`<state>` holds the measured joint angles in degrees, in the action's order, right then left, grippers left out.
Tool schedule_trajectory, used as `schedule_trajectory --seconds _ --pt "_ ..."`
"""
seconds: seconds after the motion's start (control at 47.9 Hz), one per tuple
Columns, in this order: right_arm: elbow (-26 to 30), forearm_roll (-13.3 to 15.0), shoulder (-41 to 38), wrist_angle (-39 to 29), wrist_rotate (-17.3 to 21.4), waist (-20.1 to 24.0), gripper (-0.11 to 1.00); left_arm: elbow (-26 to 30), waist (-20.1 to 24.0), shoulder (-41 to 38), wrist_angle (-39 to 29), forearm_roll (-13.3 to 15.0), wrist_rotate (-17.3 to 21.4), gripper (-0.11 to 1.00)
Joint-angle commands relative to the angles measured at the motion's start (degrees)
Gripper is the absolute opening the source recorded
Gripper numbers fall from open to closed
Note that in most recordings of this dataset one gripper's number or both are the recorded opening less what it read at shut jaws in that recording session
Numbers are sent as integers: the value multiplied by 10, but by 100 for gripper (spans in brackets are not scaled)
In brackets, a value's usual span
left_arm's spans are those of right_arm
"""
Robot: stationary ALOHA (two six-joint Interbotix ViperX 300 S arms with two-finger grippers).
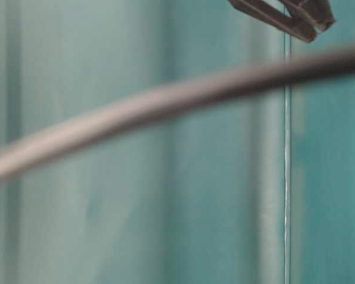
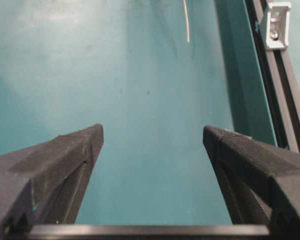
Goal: Insert the wire through the hole in the metal fitting marked with a red label.
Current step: 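Lower the right gripper and close it on the white wire's end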
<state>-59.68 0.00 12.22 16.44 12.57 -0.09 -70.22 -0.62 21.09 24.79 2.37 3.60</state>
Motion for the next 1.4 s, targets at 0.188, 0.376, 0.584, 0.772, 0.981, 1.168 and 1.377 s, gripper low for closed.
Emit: schedule_trajectory --seconds 0.188,0.376,0.584,0.772,0.981,1.168,1.377 --pt "30 -3 -31 13 2 18 63 8 4 -2 11 2 0 68" --pt "40 -3 -50 13 8 26 63 7 4 -3 11 2 -1 68" --pt "40 1 -61 13 38 30 63 0 13 -3 11 3 -1 68" --pt "42 2 -73 20 39 33 63 -2 16 -3 11 3 -1 68" --pt "47 3 -92 40 39 33 63 -2 18 -3 11 3 -1 68" --pt "60 3 -114 38 40 33 63 -2 22 -3 11 3 -1 68" --pt "76 2 -134 37 40 33 63 -3 25 -3 11 3 -1 68"
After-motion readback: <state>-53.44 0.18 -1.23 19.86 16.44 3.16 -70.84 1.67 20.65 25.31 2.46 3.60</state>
